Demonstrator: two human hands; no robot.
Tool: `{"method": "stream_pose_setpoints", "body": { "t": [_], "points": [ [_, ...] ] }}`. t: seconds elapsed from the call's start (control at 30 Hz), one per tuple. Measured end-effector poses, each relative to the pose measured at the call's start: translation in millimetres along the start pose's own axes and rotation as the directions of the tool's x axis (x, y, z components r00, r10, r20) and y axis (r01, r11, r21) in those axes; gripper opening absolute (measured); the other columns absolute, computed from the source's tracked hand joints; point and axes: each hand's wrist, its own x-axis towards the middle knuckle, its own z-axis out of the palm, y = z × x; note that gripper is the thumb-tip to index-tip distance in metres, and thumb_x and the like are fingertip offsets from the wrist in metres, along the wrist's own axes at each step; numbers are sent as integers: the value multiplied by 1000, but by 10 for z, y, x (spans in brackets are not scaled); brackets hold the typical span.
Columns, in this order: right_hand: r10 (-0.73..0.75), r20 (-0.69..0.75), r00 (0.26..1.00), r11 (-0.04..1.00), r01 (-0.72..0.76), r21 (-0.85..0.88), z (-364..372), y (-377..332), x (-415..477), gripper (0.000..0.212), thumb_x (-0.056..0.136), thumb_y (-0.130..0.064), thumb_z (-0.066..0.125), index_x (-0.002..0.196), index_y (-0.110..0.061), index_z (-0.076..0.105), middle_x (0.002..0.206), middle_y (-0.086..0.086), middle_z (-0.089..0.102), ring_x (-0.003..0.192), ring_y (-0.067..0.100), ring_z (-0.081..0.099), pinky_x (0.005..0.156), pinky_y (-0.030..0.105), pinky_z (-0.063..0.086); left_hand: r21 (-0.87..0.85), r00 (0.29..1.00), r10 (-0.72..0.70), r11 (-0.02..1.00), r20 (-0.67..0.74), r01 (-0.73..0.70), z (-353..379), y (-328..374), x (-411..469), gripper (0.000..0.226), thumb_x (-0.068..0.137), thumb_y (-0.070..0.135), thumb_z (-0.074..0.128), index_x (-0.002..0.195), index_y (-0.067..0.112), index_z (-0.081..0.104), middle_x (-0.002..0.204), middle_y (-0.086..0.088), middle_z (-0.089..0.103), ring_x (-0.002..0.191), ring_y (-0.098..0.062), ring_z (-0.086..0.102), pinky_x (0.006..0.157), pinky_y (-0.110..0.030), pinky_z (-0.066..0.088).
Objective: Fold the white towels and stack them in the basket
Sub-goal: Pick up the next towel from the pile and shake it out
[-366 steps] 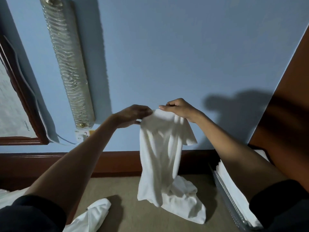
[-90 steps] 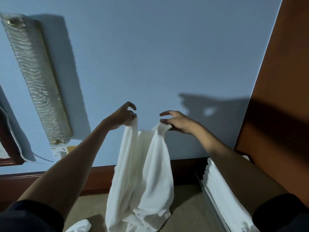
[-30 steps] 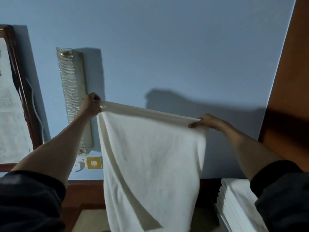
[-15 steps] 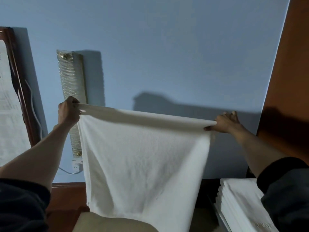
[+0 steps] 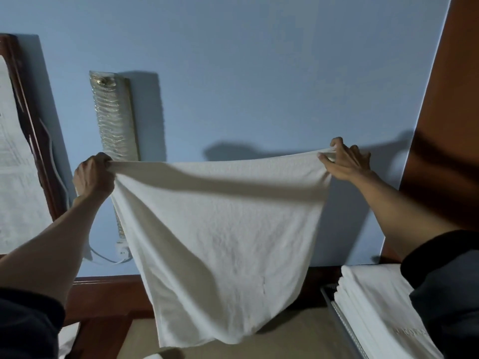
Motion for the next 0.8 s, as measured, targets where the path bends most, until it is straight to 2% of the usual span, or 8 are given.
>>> {"method": "stream_pose_setpoints", "body": {
  "t": [0.07,0.1,0.2,0.3,0.5,0.57,0.67,0.8],
  "points": [
    [-12,-7,1000,1000,12,-29,46,-37,-48,43,104,-54,34,134,-26,44,144,3,50,134,31,35,105,57,27,-21,999,-39,999,-5,39,-17,1,3,36,87,-9,49,115,5,68,110,-29,66,102,-51,59,84,-54,48],
    [-11,-19,1000,999,10,-40,73,-51,-74,41,106,-49,32,132,-23,50,142,5,51,133,31,35,105,57,27,-37,998,-56,998,-6,56,-26,1,12,37,88,-10,48,115,5,68,111,-30,66,103,-51,59,86,-54,48],
    [35,-111,993,999,-35,4,156,-112,-183,31,108,-33,36,115,-14,60,125,11,56,124,33,37,99,55,32,-96,994,-112,989,-3,111,-13,-23,38,37,89,-8,46,116,6,67,112,-29,66,104,-50,59,87,-53,48],
    [122,-208,970,992,-115,45,252,-232,-347,22,105,-19,49,108,-9,68,113,14,60,120,35,39,93,50,34,-162,984,-180,970,17,180,15,-65,-4,36,91,-4,43,117,7,66,115,-27,66,108,-49,58,90,-51,47],
    [177,-220,959,984,-179,10,306,-339,-707,17,97,-14,61,96,-5,77,112,16,54,118,35,37,92,51,35,-364,949,-282,877,139,314,-13,-113,-130,35,93,4,36,118,3,61,120,-24,64,112,-44,57,92,-51,47],
    [206,-226,952,978,-207,22,318,-299,-810,17,95,-16,66,92,-4,77,118,15,46,120,35,35,94,53,35,-383,955,-243,877,170,291,-70,-133,-188,34,95,4,35,119,3,60,121,-24,63,112,-44,56,90,-49,46],
    [282,-227,932,959,-270,84,309,-205,-978,21,98,-18,62,98,2,71,124,17,41,121,39,39,94,55,41,-403,978,-145,894,153,195,-208,-140,-314,36,92,-3,34,118,0,60,121,-26,62,114,-43,54,91,-49,44],
    [337,-202,920,916,-271,295,178,-70,-1157,21,103,-16,54,103,3,61,123,25,52,106,47,56,86,49,46,-376,992,-60,922,108,96,-433,-120,-474,34,91,-3,35,115,0,59,119,-27,61,111,-45,54,90,-51,43]
  ]
}}
